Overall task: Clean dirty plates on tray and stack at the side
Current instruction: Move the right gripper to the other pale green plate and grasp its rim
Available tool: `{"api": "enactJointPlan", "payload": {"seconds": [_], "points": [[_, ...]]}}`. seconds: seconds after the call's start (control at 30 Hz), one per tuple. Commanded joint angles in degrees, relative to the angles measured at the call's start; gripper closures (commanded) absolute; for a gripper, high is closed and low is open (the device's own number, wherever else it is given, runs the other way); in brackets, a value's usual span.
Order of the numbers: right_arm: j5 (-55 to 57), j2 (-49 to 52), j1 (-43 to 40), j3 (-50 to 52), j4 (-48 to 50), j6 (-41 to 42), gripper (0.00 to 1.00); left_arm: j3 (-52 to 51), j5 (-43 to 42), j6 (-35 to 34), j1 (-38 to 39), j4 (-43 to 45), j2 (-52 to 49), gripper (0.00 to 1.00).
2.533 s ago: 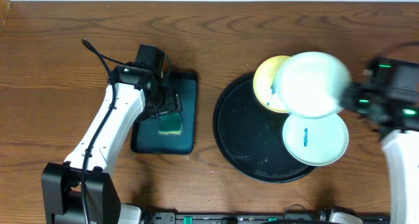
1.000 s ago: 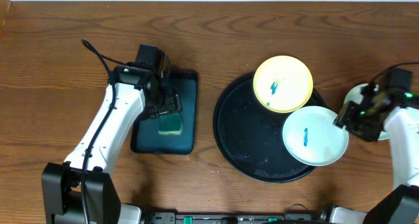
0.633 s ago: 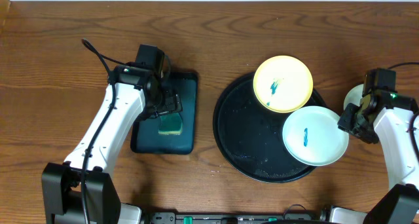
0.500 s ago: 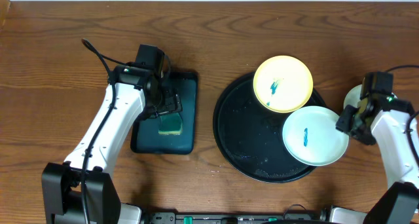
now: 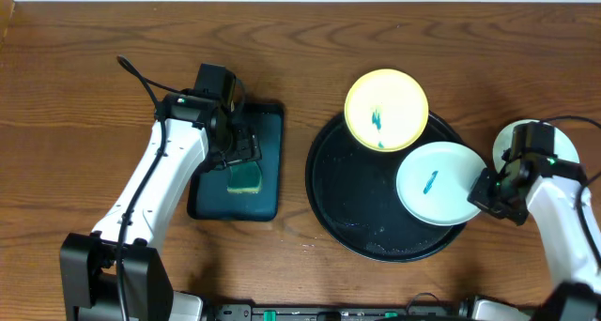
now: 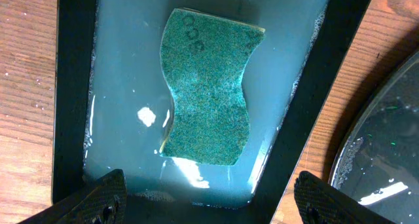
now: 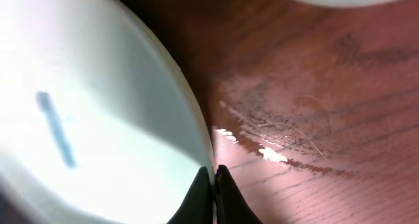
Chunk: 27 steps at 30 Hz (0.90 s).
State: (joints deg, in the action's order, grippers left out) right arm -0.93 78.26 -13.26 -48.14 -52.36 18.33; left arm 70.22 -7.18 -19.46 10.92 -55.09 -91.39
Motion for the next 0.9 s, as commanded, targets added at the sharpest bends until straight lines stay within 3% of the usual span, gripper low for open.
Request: {"api": "enactJointPlan", "payload": {"seconds": [0.0, 0.13, 0.27, 0.4, 0.53, 0.6, 0.67, 0.77, 0.87], "points": [[-4.9, -5.81, 1.36, -2.14, -0.59, -4.04, 0.99, 0.02, 0.11, 0.33, -0.24, -0.13, 0.17, 0.18], [-13.79, -7.43, 4.11, -1.95, -0.52, -5.99, 0.99, 0.02, 0.11, 0.33, -0.24, -0.11, 0.17, 0.18], [-13.4, -5.88, 9.4, 1.4, 1.9, -4.24, 0.99, 0.02, 0.11, 0.33, -0.24, -0.11, 0.17, 0.18], [-13.51, -2.6, 13.03, 7.93, 8.61, 0.94, 0.99, 0.02, 0.11, 0.33, -0.24, -0.11, 0.17, 0.18], [-17.64, 0.42, 15.69, 10.95, 16.09, -1.64, 0.97, 0.02, 0.11, 0.33, -0.24, -0.11, 0.17, 0.17], [-16.81, 0.72, 16.55, 10.51, 18.12, -2.56, 0.85, 0.02, 0.11, 0.33, -0.24, -0.11, 0.17, 0.17], [-16.85, 0.57, 16.94, 8.96, 18.84, -2.58, 0.63, 0.02, 0.07, 0.28, -0.24, -0.11, 0.17, 0.18], [-15.34, 0.44, 17.07, 3.78, 15.32, -3.63, 0.55, 0.02, 0.07, 0.09, -0.24, -0.15, 0.17, 0.18], [-13.81, 0.39, 17.07, -2.99, 9.27, -7.1, 0.54, 0.02, 0.09, 0.09, -0.24, -0.13, 0.17, 0.17]]}}
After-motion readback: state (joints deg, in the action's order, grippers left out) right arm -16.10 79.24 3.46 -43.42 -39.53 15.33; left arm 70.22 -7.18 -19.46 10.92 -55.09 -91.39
